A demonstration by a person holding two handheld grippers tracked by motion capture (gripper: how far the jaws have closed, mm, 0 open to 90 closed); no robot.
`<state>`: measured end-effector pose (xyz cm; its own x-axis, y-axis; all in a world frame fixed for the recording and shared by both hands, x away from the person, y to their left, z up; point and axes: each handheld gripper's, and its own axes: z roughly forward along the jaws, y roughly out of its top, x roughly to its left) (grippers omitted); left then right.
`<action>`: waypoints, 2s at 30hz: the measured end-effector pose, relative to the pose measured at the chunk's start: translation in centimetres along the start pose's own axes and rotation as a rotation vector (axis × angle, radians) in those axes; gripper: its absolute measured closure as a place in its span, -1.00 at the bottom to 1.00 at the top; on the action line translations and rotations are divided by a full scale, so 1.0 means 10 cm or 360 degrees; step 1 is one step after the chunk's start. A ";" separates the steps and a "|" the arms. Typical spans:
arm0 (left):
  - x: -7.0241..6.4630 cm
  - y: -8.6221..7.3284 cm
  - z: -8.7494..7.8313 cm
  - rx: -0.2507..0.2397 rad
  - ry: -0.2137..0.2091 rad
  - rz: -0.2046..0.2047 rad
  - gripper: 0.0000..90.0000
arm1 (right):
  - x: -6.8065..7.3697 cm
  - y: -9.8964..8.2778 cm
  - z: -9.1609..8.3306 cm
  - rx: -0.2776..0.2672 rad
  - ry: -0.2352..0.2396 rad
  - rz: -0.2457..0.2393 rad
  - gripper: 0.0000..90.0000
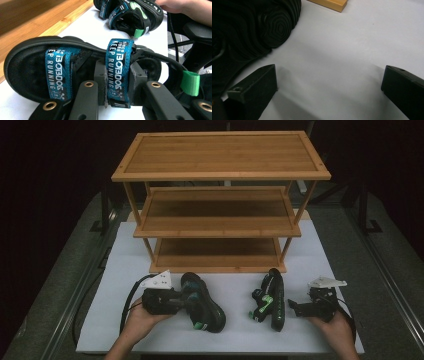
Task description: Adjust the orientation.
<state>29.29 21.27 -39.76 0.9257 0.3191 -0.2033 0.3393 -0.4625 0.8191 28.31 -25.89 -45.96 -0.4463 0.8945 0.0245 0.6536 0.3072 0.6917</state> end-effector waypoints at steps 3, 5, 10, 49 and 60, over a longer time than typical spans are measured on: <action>0.02 0.04 0.04 0.0009 0.0000 0.0007 0.62 | 0.00 0.00 0.00 -0.0001 0.0000 0.0000 -1.00; 0.03 0.07 0.08 0.0013 -0.0005 0.0000 0.61 | 0.00 0.00 0.00 -0.0001 -0.0001 -0.0002 -1.00; 0.07 0.16 0.18 0.0045 -0.0012 -0.0018 0.60 | 0.00 0.00 0.00 -0.0001 0.0000 -0.0001 -1.00; -0.35 0.56 0.47 0.0030 -0.0116 0.0101 0.31 | 0.00 0.00 0.00 -0.0002 0.0000 -0.0003 -1.00; -0.37 0.53 0.63 0.0105 -0.0128 0.0147 0.94 | 0.00 0.00 0.00 -0.0002 0.0000 -0.0002 -1.00</action>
<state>28.66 12.44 -38.06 0.9629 0.2066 -0.1734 0.2601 -0.5412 0.7997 28.30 -25.90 -45.96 -0.4473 0.8941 0.0236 0.6522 0.3080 0.6926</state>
